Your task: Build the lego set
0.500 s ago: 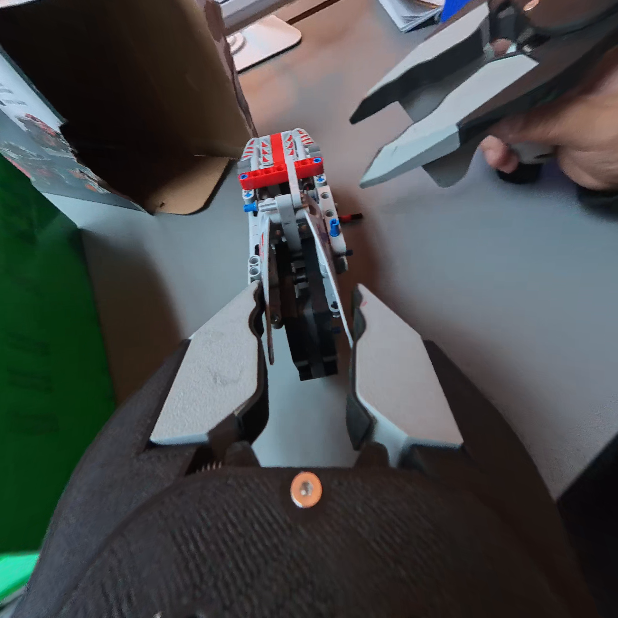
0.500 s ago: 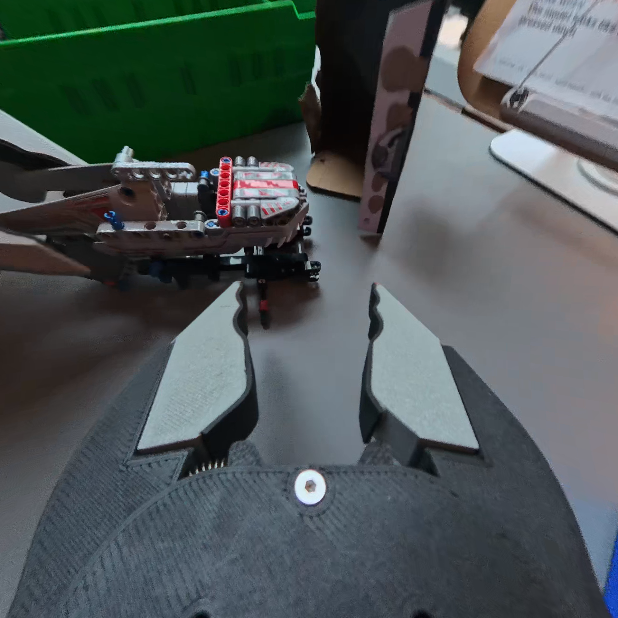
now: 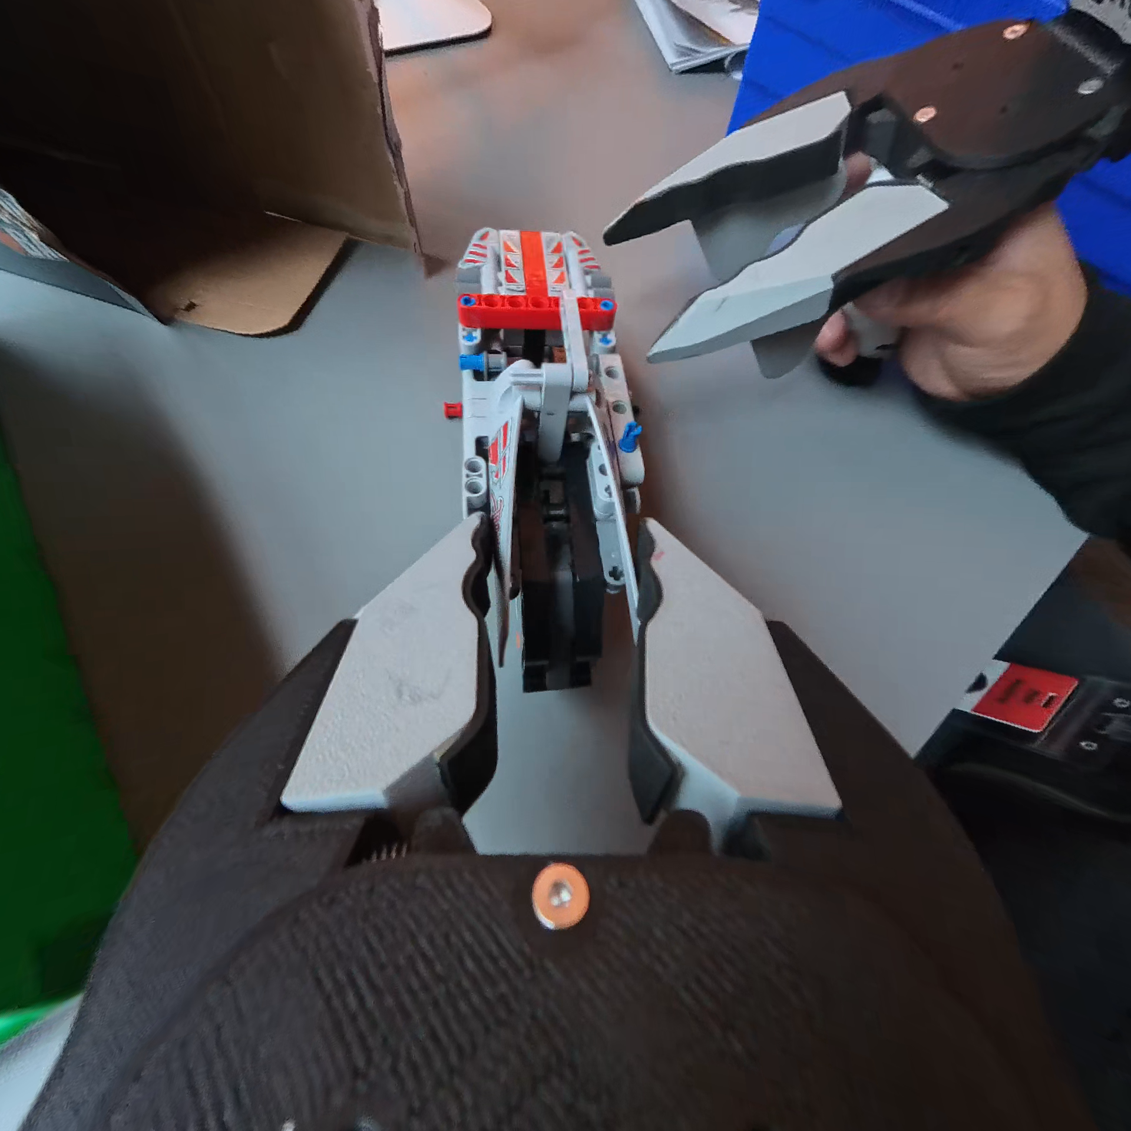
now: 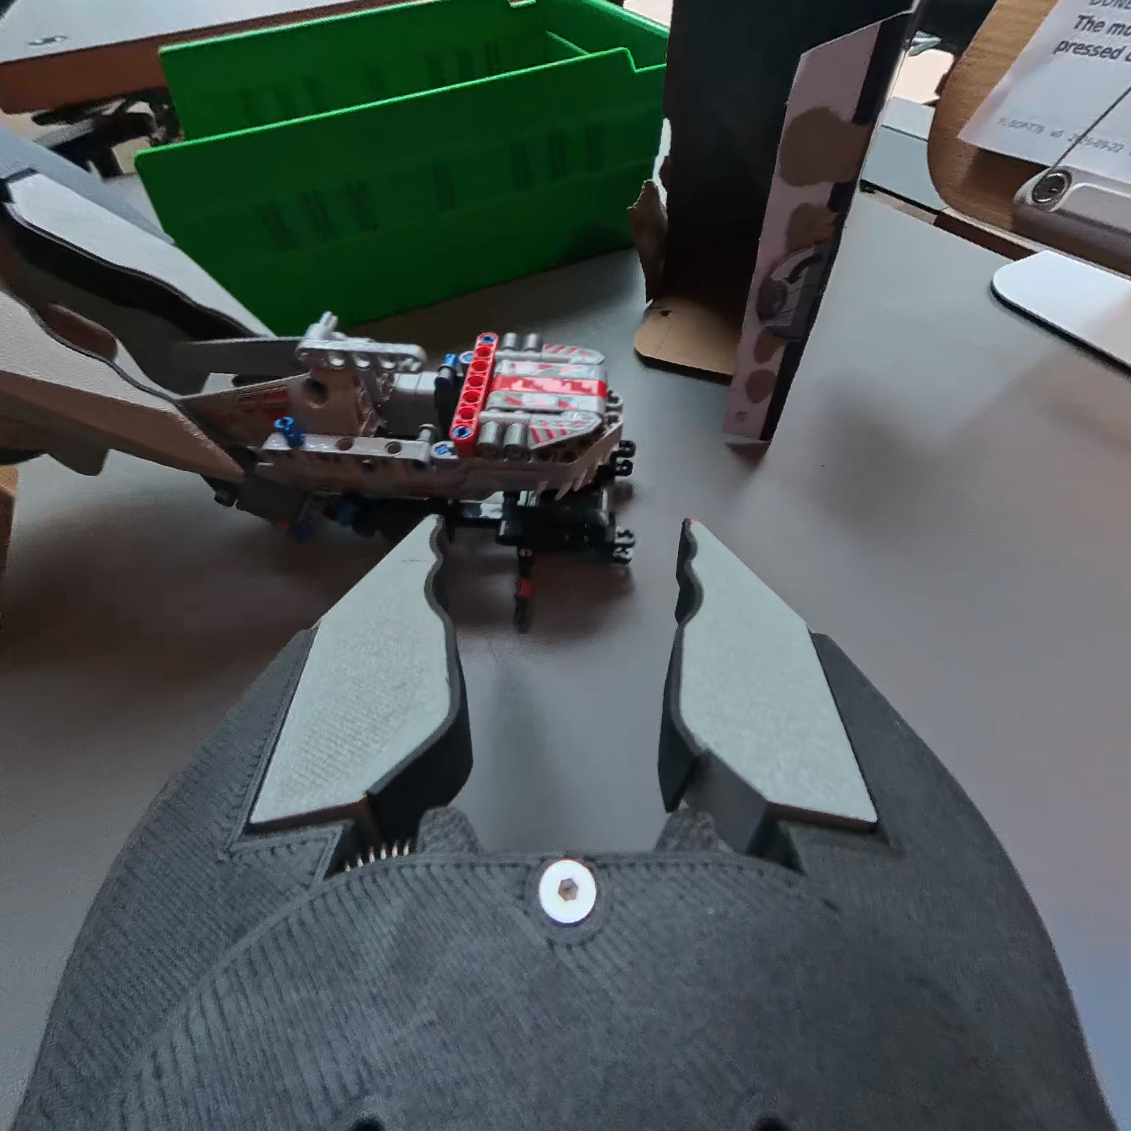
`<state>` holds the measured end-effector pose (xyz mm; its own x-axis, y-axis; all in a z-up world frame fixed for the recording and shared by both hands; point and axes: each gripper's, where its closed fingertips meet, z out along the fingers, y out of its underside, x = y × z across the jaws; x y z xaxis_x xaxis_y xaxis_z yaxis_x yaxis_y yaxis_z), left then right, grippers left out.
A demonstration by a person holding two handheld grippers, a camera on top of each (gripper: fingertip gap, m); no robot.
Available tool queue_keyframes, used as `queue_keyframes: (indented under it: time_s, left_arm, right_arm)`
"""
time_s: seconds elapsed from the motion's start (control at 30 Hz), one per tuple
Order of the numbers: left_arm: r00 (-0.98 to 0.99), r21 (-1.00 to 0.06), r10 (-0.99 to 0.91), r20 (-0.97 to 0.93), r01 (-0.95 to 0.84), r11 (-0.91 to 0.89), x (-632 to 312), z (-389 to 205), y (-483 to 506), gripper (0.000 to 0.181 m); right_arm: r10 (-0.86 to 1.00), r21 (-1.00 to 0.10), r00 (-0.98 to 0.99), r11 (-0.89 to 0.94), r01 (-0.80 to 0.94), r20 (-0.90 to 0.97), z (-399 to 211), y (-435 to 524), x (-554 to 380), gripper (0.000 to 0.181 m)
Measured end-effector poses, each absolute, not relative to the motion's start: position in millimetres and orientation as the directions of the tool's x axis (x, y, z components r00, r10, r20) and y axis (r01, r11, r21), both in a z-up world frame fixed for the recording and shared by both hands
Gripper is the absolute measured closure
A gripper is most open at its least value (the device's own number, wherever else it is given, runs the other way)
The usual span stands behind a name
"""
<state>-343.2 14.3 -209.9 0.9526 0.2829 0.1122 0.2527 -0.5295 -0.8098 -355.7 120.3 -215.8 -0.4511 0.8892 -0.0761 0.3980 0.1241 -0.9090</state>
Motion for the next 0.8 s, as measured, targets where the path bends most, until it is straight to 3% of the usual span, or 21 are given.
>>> queue_keyframes:
  time_s: [0.17, 0.23, 0.3, 0.43, 0.5, 0.6, 0.7, 0.8]
  left_arm:
    - [0.951, -0.797, 0.302, 0.070, 0.236, -0.556, -353, -210, 1, 0.138]
    - [0.941, -0.766, 0.327, 0.089, 0.274, -0.581, -356, -211, -6, 0.127]
    - [0.943, -0.769, 0.317, 0.101, 0.276, -0.577, -352, -203, -6, 0.128]
    - [0.955, -0.803, 0.295, -0.007, 0.170, -0.572, -354, -174, 8, 0.115]
    - [0.955, -0.746, 0.288, -0.072, 0.140, -0.651, -361, -181, 16, 0.106]
    - [0.970, -0.597, 0.244, -0.006, 0.193, -0.779, -364, -213, 26, 0.095]
    - [0.985, -0.506, 0.164, 0.055, 0.169, -0.846, -359, -235, 34, 0.114]
    - [0.984, -0.555, 0.155, 0.087, 0.177, -0.813, -366, -233, 43, 0.115]
  right_arm:
    - [0.883, -0.905, -0.455, 0.094, 0.415, -0.117, -217, 122, -354, 0.114]
    - [0.874, -0.905, -0.469, 0.091, 0.415, -0.127, -216, 120, -352, 0.118]
    - [0.872, -0.906, -0.475, 0.105, 0.411, -0.115, -217, 119, -351, 0.126]
    - [0.885, -0.897, -0.460, 0.149, 0.416, -0.067, -221, 121, -353, 0.124]
    - [0.883, -0.910, -0.466, 0.149, 0.387, -0.054, -215, 121, -353, 0.126]
    - [0.876, -0.931, -0.479, 0.127, 0.342, -0.056, -205, 120, -352, 0.129]
    - [0.885, -0.930, -0.462, 0.116, 0.348, -0.062, -206, 125, -353, 0.131]
    - [0.888, -0.928, -0.452, 0.098, 0.361, -0.082, -207, 128, -355, 0.130]
